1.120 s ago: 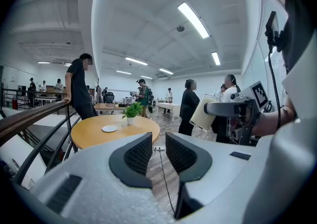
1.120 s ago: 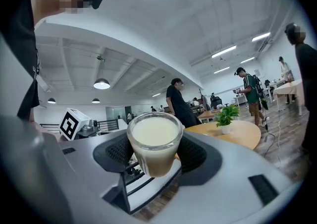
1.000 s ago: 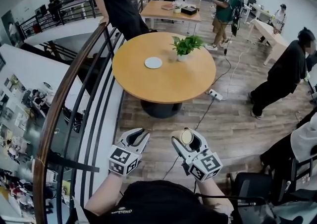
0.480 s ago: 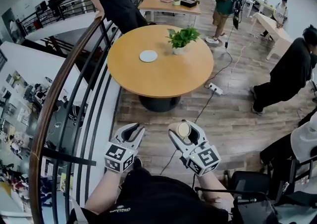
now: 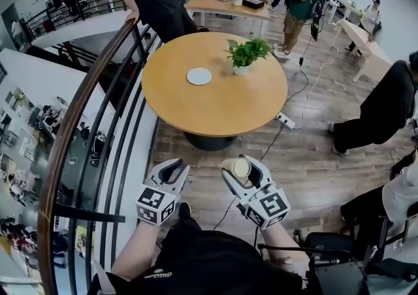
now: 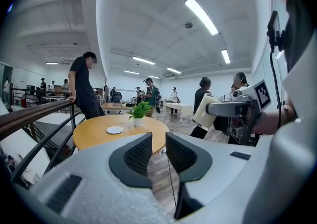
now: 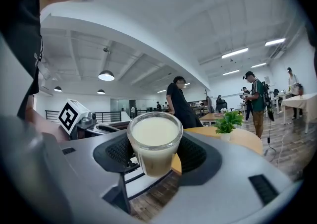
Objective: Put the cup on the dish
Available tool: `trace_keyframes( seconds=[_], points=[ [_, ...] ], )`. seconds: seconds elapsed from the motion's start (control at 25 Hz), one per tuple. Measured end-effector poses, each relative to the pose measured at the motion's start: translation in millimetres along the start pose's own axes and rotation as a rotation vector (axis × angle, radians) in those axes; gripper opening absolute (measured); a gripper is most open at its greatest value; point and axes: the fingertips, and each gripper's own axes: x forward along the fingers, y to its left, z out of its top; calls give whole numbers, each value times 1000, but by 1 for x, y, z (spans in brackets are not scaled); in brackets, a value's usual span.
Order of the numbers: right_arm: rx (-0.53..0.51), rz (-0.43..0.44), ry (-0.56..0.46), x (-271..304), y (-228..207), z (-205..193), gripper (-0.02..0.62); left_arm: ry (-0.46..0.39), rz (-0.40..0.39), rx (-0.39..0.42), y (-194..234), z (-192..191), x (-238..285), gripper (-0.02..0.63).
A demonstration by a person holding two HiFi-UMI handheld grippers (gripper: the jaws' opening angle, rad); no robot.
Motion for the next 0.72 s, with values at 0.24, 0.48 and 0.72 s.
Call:
trace_keyframes(
  seconds=[0.24, 0.48, 0.72],
  points=[
    [-7, -26, 0, 55, -5, 14, 258, -8, -29, 11, 54, 14, 19, 89],
    [-36, -63, 4, 116, -9, 28, 258, -36, -75, 25, 109, 39, 42, 89],
    [-36, -93, 24, 178, -16, 29, 258, -28, -100, -2, 168, 36, 55, 89]
  ],
)
